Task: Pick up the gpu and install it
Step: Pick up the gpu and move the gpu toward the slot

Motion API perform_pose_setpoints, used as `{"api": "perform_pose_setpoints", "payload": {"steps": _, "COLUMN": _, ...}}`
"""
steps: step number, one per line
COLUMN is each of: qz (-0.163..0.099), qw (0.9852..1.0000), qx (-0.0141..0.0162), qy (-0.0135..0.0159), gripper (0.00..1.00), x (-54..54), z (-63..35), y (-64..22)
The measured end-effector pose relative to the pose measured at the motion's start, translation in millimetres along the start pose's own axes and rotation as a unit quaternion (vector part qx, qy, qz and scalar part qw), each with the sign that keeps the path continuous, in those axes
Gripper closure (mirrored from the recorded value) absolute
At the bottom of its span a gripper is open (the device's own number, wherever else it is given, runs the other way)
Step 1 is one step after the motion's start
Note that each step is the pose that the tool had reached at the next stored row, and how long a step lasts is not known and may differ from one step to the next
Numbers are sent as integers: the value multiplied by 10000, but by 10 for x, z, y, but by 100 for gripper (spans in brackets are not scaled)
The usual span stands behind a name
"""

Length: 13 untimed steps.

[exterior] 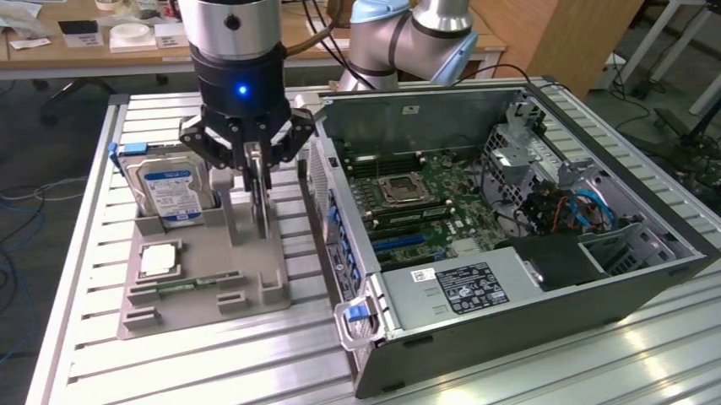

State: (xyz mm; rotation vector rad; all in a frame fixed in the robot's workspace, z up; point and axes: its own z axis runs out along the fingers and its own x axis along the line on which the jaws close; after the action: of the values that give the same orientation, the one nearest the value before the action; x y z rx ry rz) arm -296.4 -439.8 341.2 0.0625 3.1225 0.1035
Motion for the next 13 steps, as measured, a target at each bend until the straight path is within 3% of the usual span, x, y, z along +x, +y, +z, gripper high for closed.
{"api": "perform_pose_setpoints", "payload": {"steps": 13, "qz": 0, "qw": 10000, "qx": 0, "qy": 0, "gripper": 73, "x": -6, "z": -372, "y": 25}}
